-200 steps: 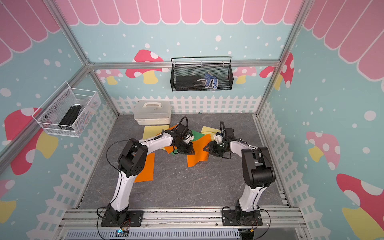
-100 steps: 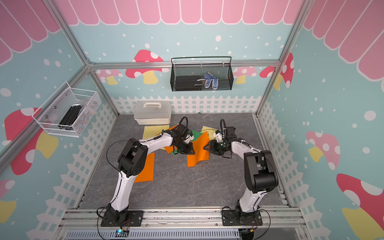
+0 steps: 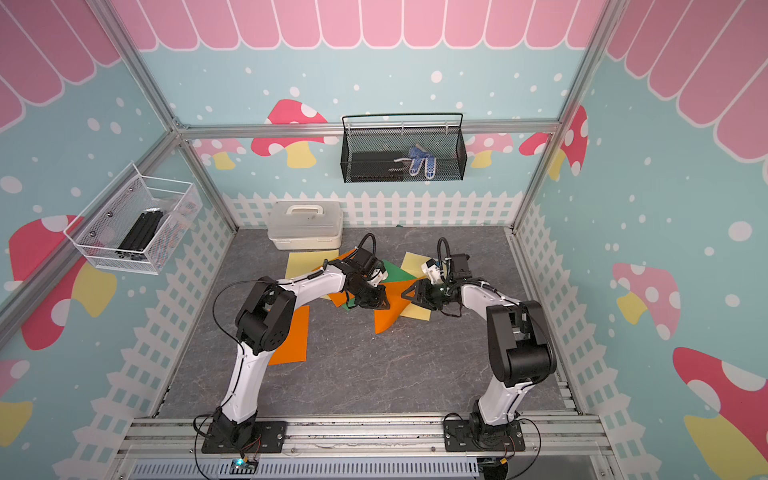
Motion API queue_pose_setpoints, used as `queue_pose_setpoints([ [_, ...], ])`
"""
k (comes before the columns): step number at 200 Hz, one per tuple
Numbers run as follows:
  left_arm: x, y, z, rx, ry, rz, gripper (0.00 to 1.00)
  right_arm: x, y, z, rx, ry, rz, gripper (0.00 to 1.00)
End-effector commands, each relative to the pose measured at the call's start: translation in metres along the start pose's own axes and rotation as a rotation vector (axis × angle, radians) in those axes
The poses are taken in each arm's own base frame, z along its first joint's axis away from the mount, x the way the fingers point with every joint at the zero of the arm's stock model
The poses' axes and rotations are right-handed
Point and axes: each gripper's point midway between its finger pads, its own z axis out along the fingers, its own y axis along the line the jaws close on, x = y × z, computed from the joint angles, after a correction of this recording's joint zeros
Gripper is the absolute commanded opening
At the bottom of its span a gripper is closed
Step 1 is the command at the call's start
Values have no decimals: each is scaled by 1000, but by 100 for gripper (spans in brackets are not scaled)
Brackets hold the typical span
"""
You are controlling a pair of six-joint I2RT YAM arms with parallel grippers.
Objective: Sort the scattered colored papers by color
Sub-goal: Pick up the colored paper from the center of the board.
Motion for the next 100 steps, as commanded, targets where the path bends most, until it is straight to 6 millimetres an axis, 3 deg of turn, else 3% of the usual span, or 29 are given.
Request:
queue_pose_setpoints([
  [1, 38, 38, 28, -111, 140, -51, 25, 10, -1, 0, 12, 22, -8, 54],
  [48, 38, 38, 27, -113, 140, -48, 24, 8, -6, 4, 36, 22, 7, 52],
  [100, 38, 37, 26, -114, 137, -45, 24, 18, -32, 15, 84, 45, 105, 53],
])
